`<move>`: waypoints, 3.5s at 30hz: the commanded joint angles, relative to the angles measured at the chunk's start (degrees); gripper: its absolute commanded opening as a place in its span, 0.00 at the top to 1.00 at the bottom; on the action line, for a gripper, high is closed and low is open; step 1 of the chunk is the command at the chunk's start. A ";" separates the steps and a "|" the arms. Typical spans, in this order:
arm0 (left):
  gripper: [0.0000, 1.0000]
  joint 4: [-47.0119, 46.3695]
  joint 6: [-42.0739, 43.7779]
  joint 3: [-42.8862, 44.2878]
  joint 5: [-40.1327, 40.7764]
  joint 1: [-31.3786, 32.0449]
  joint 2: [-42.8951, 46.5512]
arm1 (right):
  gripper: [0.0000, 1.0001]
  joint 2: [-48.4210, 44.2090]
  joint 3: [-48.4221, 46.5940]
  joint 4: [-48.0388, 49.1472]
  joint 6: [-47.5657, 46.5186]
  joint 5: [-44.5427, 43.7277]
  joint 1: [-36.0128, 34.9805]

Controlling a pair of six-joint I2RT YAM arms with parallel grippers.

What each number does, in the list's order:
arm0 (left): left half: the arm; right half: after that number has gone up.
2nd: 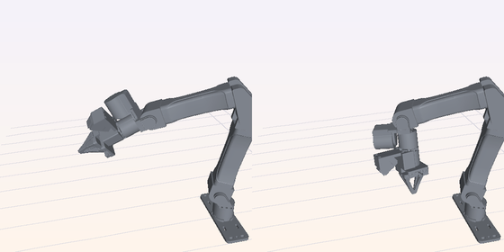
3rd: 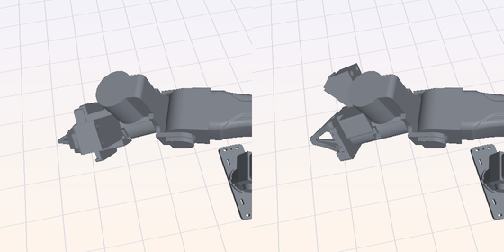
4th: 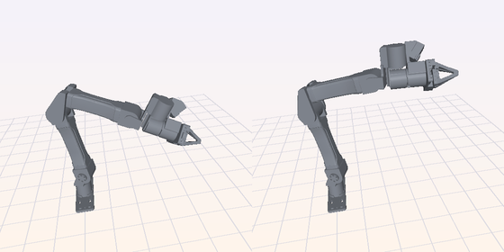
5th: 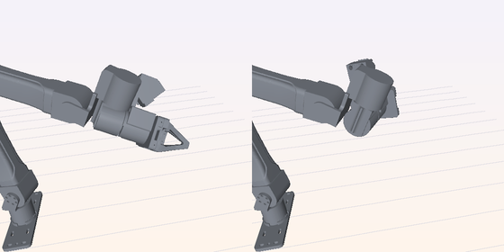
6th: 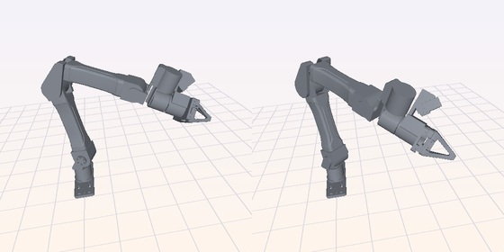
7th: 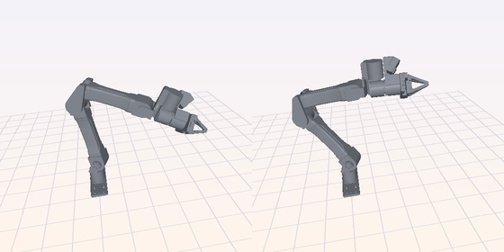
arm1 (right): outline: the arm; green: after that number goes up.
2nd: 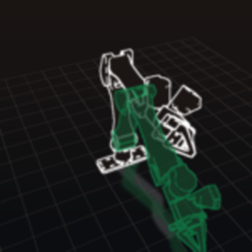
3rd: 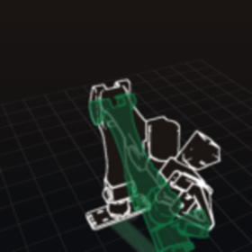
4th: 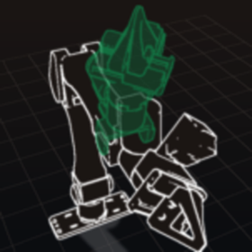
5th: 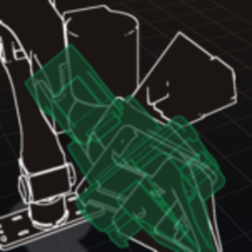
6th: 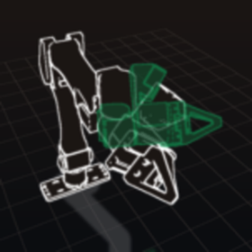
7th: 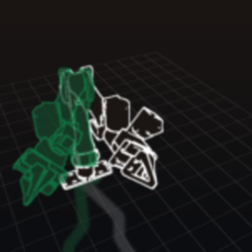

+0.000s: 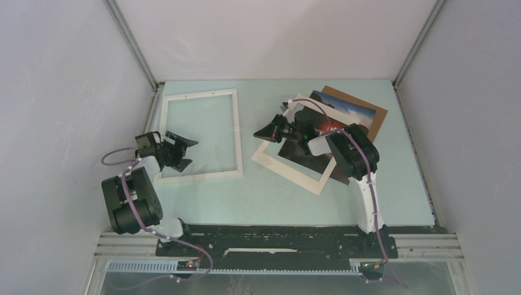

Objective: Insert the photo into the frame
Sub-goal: Place the photo frame item in the photo frame.

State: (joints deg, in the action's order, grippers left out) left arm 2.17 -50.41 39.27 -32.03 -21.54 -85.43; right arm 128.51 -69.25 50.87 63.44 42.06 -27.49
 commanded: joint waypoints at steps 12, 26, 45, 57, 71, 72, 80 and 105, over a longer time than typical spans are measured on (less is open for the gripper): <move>0.00 18.97 16.49 8.18 11.57 4.19 -3.86 | 1.00 0.23 0.51 2.50 0.03 -0.29 -0.61; 0.11 11.86 12.50 6.44 -0.53 1.69 2.65 | 1.00 0.09 0.52 1.95 -0.37 -0.27 -0.80; 0.36 7.35 7.34 3.34 -0.26 1.48 2.73 | 1.00 -0.61 0.44 1.45 -0.94 -0.10 -1.17; 0.53 2.99 6.25 2.43 1.72 1.49 -3.73 | 1.00 -0.86 0.47 0.95 -1.24 -0.13 -1.56; 0.85 7.96 12.54 5.54 6.46 1.43 -5.63 | 1.00 -2.91 0.45 -5.79 -5.07 -1.76 -3.50; 0.88 9.46 13.71 5.97 7.37 1.45 -5.22 | 0.99 -3.27 0.45 -6.53 -5.56 -1.92 -3.64; 0.99 19.26 20.65 10.68 14.01 1.33 -0.82 | 1.00 -2.91 0.44 -6.86 -5.89 -3.48 -5.08; 1.00 27.50 26.71 22.51 24.64 -1.13 1.13 | 1.00 3.01 -8.80 -4.31 -2.92 -8.71 -7.98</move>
State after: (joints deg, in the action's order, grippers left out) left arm 28.56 -26.44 57.58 -11.92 -21.45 -87.09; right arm 129.97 -74.65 43.62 59.77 34.65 -34.79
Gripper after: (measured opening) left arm 0.008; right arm 0.007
